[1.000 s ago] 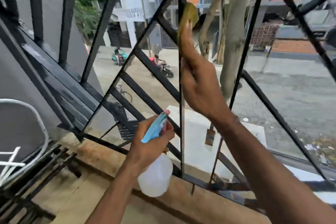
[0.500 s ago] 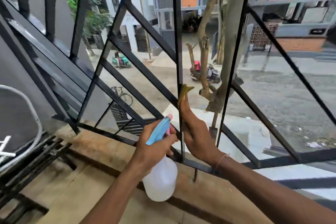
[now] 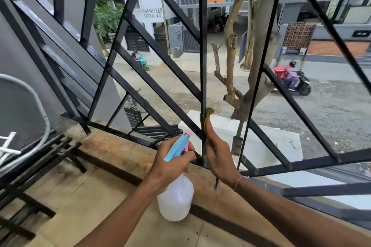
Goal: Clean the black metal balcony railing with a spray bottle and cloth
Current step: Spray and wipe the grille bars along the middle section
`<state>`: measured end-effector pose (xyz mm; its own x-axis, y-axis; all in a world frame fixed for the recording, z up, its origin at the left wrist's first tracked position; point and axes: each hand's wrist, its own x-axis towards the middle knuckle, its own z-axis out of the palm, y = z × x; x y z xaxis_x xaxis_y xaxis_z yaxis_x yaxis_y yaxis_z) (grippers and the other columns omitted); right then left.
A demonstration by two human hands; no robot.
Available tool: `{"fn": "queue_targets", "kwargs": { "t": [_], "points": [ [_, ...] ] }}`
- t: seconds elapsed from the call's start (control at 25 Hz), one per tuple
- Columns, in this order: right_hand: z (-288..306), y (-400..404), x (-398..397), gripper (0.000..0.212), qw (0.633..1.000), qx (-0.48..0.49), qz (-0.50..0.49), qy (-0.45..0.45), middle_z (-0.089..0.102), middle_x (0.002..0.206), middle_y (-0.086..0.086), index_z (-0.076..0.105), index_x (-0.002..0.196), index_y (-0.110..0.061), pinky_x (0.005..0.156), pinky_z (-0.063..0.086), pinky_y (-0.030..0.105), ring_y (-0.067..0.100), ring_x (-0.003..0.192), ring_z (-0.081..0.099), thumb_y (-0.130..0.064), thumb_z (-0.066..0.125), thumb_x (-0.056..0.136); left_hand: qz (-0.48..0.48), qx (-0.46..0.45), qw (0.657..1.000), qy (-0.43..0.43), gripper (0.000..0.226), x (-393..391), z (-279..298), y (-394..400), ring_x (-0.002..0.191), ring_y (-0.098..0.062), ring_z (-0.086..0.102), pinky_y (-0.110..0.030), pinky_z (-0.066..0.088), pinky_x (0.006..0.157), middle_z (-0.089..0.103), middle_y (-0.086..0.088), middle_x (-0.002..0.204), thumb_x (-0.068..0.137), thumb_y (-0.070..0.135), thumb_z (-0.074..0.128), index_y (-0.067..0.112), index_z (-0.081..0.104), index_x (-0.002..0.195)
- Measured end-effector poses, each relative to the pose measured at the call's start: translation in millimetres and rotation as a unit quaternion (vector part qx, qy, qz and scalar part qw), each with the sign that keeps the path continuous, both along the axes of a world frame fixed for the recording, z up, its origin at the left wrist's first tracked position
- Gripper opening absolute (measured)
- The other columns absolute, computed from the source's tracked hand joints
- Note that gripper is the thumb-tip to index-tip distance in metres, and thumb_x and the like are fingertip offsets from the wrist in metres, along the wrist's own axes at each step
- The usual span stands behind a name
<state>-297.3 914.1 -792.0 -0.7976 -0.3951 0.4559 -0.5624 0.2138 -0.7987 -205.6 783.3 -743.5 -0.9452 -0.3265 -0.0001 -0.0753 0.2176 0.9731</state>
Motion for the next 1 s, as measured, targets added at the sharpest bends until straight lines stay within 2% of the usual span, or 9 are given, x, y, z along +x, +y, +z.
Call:
{"fn": "queue_targets", "kwargs": {
  "t": [0.12, 0.2, 0.32, 0.44, 0.52, 0.56, 0.68, 0.88, 1.0],
  "points": [
    [53.0, -7.2, -8.3, 0.071, 0.996, -0.056, -0.009, 0.07, 0.038, 0.158, 0.005, 0.029, 0.157, -0.013, 0.113, 0.026, 0.014, 0.01, 0.137, 0.043, 0.013, 0.037, 0.092, -0.01, 0.011, 1.0, -0.007, 0.007, 3.0, 1.9, 5.7, 0.077, -0.02, 0.06, -0.028, 0.056, 0.058, 0.064, 0.006, 0.075, 0.091, 0.0, 0.068, 0.007, 0.067, 0.09],
    [82.0, -8.2, -17.5, 0.072, 0.99, -0.056, -0.006, 0.132, 0.032, 0.159, 0.008, 0.029, 0.156, -0.008, 0.115, 0.022, 0.012, 0.015, 0.143, 0.037, 0.016, 0.037, 0.089, -0.005, 0.02, 1.0, 0.001, 0.008, 8.9, 4.1, 8.9, 0.082, -0.023, 0.063, -0.028, 0.057, 0.058, 0.064, -0.001, 0.082, 0.091, 0.001, 0.069, 0.009, 0.07, 0.09],
    [94.3, -7.1, -19.1, 0.077, 0.985, -0.013, -0.023, 0.173, 0.045, 0.152, 0.014, 0.023, 0.159, -0.013, 0.1, 0.035, 0.006, 0.021, 0.114, 0.06, 0.015, 0.039, 0.089, 0.028, 0.023, 0.999, -0.003, 0.011, 18.2, 12.3, 9.7, 0.093, -0.029, 0.067, -0.028, 0.058, 0.06, 0.067, -0.015, 0.101, 0.09, 0.006, 0.071, 0.016, 0.072, 0.09],
    [73.8, -1.3, -6.4, 0.081, 0.991, 0.04, -0.02, 0.129, 0.066, 0.123, 0.022, 0.02, 0.16, -0.016, 0.076, 0.052, 0.033, 0.032, 0.074, 0.062, 0.014, 0.04, 0.087, 0.022, 0.009, 1.0, 0.003, 0.007, 33.4, 22.5, 10.9, 0.1, -0.037, 0.068, -0.031, 0.061, 0.063, 0.067, -0.025, 0.102, 0.089, 0.005, 0.071, 0.012, 0.072, 0.089],
    [62.0, 2.8, -0.7, 0.085, 0.992, 0.083, -0.019, 0.089, 0.066, 0.093, 0.026, 0.016, 0.161, -0.017, 0.066, 0.049, 0.041, 0.038, 0.066, 0.056, 0.014, 0.038, 0.085, 0.009, -0.001, 1.0, -0.005, 0.007, 40.4, 33.8, 14.6, 0.095, -0.036, 0.07, -0.03, 0.061, 0.063, 0.068, -0.025, 0.096, 0.088, 0.002, 0.07, 0.009, 0.071, 0.086],
    [58.3, 5.0, 5.0, 0.087, 0.991, 0.114, -0.016, 0.069, 0.063, 0.085, 0.026, 0.013, 0.161, -0.018, 0.059, 0.039, 0.04, 0.038, 0.063, 0.053, 0.014, 0.037, 0.084, 0.009, -0.004, 1.0, -0.013, 0.007, 43.5, 39.5, 16.1, 0.089, -0.033, 0.071, -0.028, 0.06, 0.062, 0.068, -0.024, 0.091, 0.088, 0.001, 0.07, 0.008, 0.07, 0.086],
    [47.6, 15.8, 14.8, 0.084, 0.978, 0.205, 0.011, 0.024, 0.064, 0.095, 0.03, 0.008, 0.161, -0.014, 0.058, 0.024, 0.026, 0.035, 0.069, 0.054, 0.013, 0.039, 0.087, 0.024, 0.026, 0.999, -0.02, 0.01, 45.7, 45.2, 19.0, 0.089, -0.031, 0.073, -0.033, 0.064, 0.07, 0.07, -0.018, 0.085, 0.085, 0.002, 0.071, 0.011, 0.069, 0.083],
    [25.7, 20.9, 15.8, 0.081, 0.969, 0.246, 0.027, -0.025, 0.059, 0.086, 0.02, 0.014, 0.16, -0.02, 0.064, 0.031, 0.027, 0.029, 0.074, 0.051, 0.009, 0.04, 0.088, 0.035, 0.046, 0.998, -0.036, 0.011, 29.4, 29.6, 22.2, 0.096, -0.034, 0.072, -0.046, 0.064, 0.084, 0.066, -0.02, 0.092, 0.083, 0.005, 0.074, 0.015, 0.068, 0.084],
    [18.5, 15.7, 6.7, 0.071, 0.982, 0.182, -0.005, -0.051, 0.063, 0.09, 0.02, 0.041, 0.15, -0.019, 0.073, 0.048, 0.038, 0.032, 0.077, 0.057, 0.007, 0.035, 0.084, 0.038, 0.075, 0.996, -0.019, 0.015, 17.2, 16.7, 16.9, 0.097, -0.034, 0.073, -0.049, 0.064, 0.083, 0.068, -0.016, 0.087, 0.085, 0.003, 0.073, 0.016, 0.068, 0.079]
  ]
}}
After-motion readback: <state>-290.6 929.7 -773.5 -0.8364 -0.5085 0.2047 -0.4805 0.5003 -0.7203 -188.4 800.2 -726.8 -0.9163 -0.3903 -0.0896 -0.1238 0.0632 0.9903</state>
